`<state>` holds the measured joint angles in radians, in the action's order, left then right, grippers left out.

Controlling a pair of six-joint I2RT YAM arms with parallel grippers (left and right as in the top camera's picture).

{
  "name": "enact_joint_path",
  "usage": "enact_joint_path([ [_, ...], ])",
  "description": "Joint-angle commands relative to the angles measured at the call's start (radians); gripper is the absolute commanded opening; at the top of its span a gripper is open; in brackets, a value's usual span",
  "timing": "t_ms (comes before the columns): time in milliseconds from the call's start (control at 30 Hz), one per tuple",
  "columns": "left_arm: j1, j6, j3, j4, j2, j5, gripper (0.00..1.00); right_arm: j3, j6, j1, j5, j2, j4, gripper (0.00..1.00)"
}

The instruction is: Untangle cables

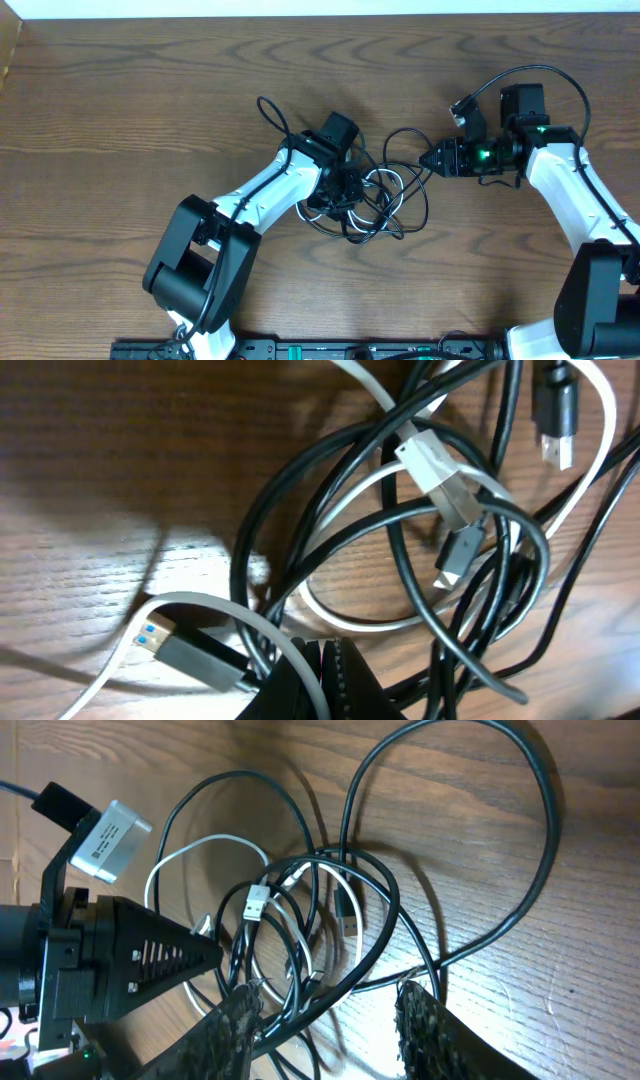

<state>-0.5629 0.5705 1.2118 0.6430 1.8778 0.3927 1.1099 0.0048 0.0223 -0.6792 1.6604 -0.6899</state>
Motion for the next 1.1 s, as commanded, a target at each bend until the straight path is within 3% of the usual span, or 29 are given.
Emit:
enact_joint_path([
  [0,0.023,-0.097,0.024,0.019,-0.032,-0.028,0.07,0.002,0.002,-0.002,0.0,-0.01,-0.002,0.44],
  [300,0.049,-0.133,0.06,-0.012,-0.351,-0.149,0.07,0.002,0.002,-0.002,-0.001,-0.01,-0.002,0.45],
  [600,0.05,-0.125,0.064,-0.216,-0.662,-0.155,0.07,0.002,0.001,-0.002,-0.105,-0.01,0.03,0.44],
  [800,0.051,-0.068,0.068,-0.397,-0.763,-0.154,0.07,0.002,-0.002,-0.002,-0.304,-0.011,0.121,0.45],
  [1067,0.052,0.003,0.113,-0.528,-0.767,-0.154,0.07,0.002,-0.029,0.026,-0.565,-0.011,0.233,0.49],
])
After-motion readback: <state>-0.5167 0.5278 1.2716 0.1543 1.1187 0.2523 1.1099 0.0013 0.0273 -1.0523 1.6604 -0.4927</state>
